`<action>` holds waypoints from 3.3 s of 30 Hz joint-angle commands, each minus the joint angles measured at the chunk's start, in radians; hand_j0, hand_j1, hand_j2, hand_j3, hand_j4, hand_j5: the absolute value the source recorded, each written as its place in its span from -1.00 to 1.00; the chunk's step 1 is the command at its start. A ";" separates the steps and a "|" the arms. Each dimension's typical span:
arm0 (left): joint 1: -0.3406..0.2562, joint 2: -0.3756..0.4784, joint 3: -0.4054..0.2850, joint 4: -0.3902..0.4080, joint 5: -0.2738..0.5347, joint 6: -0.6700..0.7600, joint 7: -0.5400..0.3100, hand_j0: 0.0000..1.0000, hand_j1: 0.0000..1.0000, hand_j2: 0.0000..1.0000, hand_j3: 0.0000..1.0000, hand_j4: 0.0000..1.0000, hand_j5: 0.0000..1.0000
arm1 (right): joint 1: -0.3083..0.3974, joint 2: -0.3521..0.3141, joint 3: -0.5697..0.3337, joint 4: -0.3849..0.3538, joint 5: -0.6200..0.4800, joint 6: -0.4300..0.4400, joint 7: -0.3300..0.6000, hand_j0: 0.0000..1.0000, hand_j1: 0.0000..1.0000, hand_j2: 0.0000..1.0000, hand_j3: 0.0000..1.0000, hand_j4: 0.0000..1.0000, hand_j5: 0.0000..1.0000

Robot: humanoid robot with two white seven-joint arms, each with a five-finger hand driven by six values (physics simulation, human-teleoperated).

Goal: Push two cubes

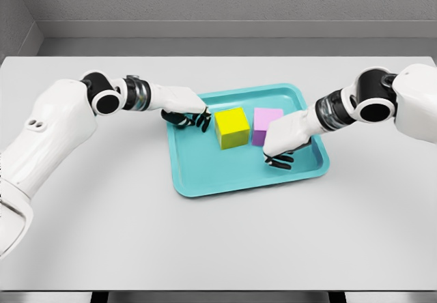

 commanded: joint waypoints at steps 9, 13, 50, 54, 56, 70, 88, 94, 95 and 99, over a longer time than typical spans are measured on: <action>0.005 -0.026 -0.015 0.031 -0.010 -0.005 -0.006 -0.02 -0.02 -0.02 -0.02 -0.02 -0.02 | -0.006 0.020 0.000 0.034 0.016 -0.001 -0.002 -0.71 -0.71 -0.71 -0.71 -0.71 -0.71; 0.005 -0.027 -0.014 0.031 -0.009 -0.005 -0.006 -0.03 -0.03 -0.03 -0.03 -0.03 -0.03 | -0.009 -0.001 0.002 -0.026 0.027 -0.001 -0.002 -0.70 -0.70 -0.70 -0.70 -0.70 -0.70; 0.000 -0.049 -0.015 0.037 -0.010 -0.005 -0.006 -0.04 -0.04 -0.04 -0.04 -0.04 -0.04 | -0.044 0.069 -0.001 0.282 0.162 -0.001 -0.002 -0.71 -0.71 -0.71 -0.71 -0.71 -0.71; -0.002 -0.055 -0.006 0.042 -0.012 -0.005 -0.006 -0.04 -0.04 -0.04 -0.04 -0.04 -0.04 | -0.044 0.089 -0.001 0.308 0.162 -0.001 -0.002 -0.71 -0.71 -0.71 -0.71 -0.71 -0.71; -0.002 -0.056 -0.001 0.043 -0.012 -0.005 -0.006 -0.04 -0.04 -0.04 -0.04 -0.04 -0.04 | -0.044 0.094 -0.003 0.308 0.185 -0.001 -0.002 -0.71 -0.71 -0.71 -0.71 -0.71 -0.71; -0.008 -0.064 0.031 0.057 -0.012 -0.005 -0.006 -0.06 -0.06 -0.06 -0.06 -0.06 -0.06 | -0.043 0.140 0.000 0.371 0.197 -0.001 -0.002 -0.71 -0.71 -0.71 -0.71 -0.71 -0.71; -0.008 -0.052 0.043 0.057 -0.009 -0.005 -0.006 -0.06 -0.06 -0.06 -0.06 -0.06 -0.06 | -0.044 0.158 -0.001 0.367 0.226 -0.001 -0.002 -0.71 -0.71 -0.71 -0.71 -0.71 -0.71; -0.006 -0.034 0.055 0.054 -0.004 -0.005 -0.006 -0.06 -0.06 -0.06 -0.06 -0.06 -0.06 | -0.044 0.158 -0.001 0.361 0.231 -0.001 -0.002 -0.71 -0.71 -0.71 -0.71 -0.71 -0.71; -0.006 -0.032 0.055 0.053 -0.004 -0.005 -0.006 -0.06 -0.06 -0.06 -0.06 -0.06 -0.06 | -0.048 0.161 -0.001 0.362 0.231 -0.001 -0.002 -0.71 -0.71 -0.71 -0.71 -0.71 -0.71; -0.006 -0.029 0.054 0.049 -0.003 -0.005 -0.006 -0.06 -0.06 -0.06 -0.06 -0.06 -0.06 | -0.052 0.169 -0.001 0.361 0.232 -0.001 -0.002 -0.71 -0.71 -0.71 -0.71 -0.71 -0.71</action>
